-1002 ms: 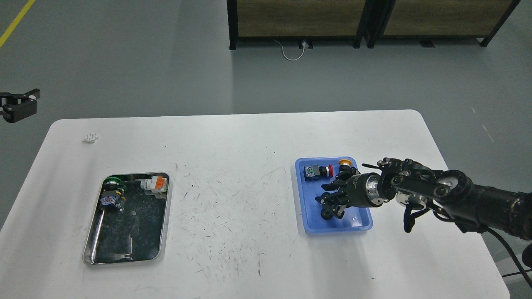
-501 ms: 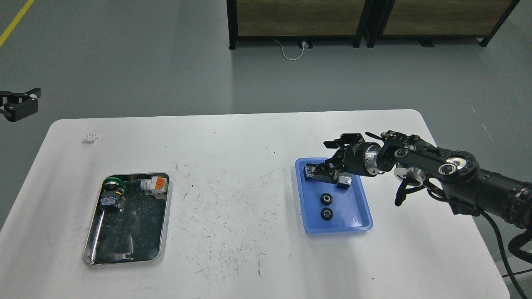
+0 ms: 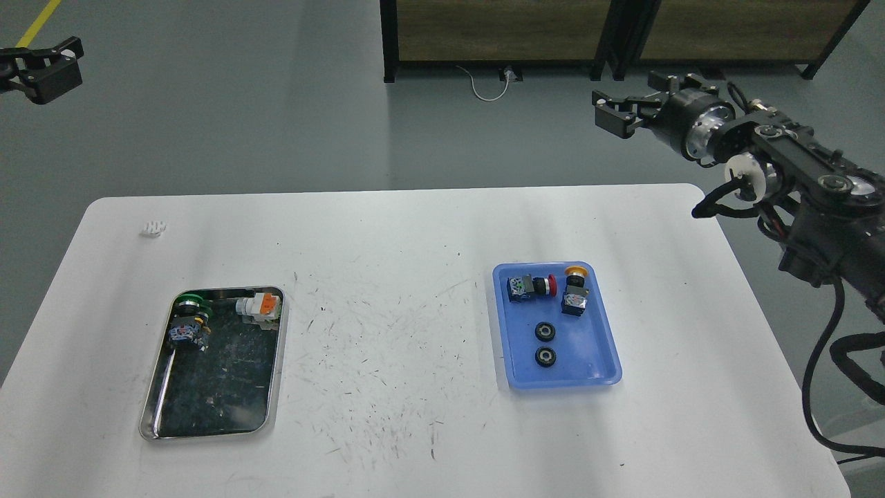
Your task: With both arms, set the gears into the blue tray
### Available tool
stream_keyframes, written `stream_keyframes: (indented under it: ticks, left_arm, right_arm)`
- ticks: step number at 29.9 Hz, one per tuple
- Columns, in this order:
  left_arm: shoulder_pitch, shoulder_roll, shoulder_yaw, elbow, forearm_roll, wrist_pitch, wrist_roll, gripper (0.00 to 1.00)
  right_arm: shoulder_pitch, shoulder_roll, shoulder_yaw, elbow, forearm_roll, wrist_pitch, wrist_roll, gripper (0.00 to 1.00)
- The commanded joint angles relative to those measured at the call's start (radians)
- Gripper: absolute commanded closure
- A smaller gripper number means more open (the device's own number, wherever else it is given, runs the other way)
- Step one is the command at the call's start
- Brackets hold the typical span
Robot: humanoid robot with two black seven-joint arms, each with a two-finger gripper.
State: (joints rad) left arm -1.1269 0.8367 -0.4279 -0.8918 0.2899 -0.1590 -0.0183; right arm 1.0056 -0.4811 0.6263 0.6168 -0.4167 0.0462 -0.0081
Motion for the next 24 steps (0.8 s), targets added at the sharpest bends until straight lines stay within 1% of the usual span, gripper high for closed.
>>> stream_keyframes:
  ticks: [1, 3, 5, 7, 10, 14, 18, 20, 24]
  left_arm:
    - [-0.001, -0.045, -0.052, -0.012, -0.001, 0.016, 0.061, 0.02]
    - [-0.001, -0.077, -0.078, -0.012, -0.003, 0.036, 0.092, 0.02]
    - [-0.001, -0.102, -0.092, -0.012, -0.012, 0.058, 0.112, 0.02]
    - [-0.001, -0.12, -0.095, -0.012, -0.04, 0.068, 0.123, 0.02]
    - [-0.002, -0.136, -0.101, -0.012, -0.09, 0.079, 0.142, 0.02]
    - [-0.001, -0.137, -0.088, -0.012, -0.089, 0.082, 0.146, 0.02]
    - [-0.002, -0.137, -0.1, -0.012, -0.087, 0.108, 0.133, 0.02]
    - [-0.002, -0.137, -0.103, -0.012, -0.087, 0.125, 0.129, 0.02]
    - [-0.002, -0.128, -0.103, -0.012, -0.087, 0.127, 0.132, 0.02]
  right_arm:
    - [0.028, -0.016, 0.064, -0.071, 0.007, -0.032, 0.004, 0.01]
    - [0.05, -0.02, 0.091, -0.11, 0.013, -0.035, 0.005, 0.01]
    - [0.073, -0.02, 0.115, -0.152, 0.025, -0.039, 0.01, 0.01]
    - [0.09, -0.02, 0.13, -0.178, 0.027, -0.045, 0.022, 0.02]
    - [0.1, -0.024, 0.139, -0.192, 0.029, -0.087, 0.031, 0.02]
    - [0.102, -0.031, 0.133, -0.189, 0.029, -0.097, 0.027, 0.01]
    - [0.103, -0.048, 0.132, -0.183, 0.029, -0.097, 0.03, 0.01]
    - [0.105, -0.057, 0.136, -0.166, 0.029, -0.097, 0.028, 0.01]
    - [0.108, -0.088, 0.138, -0.135, 0.027, -0.098, 0.031, 0.01]
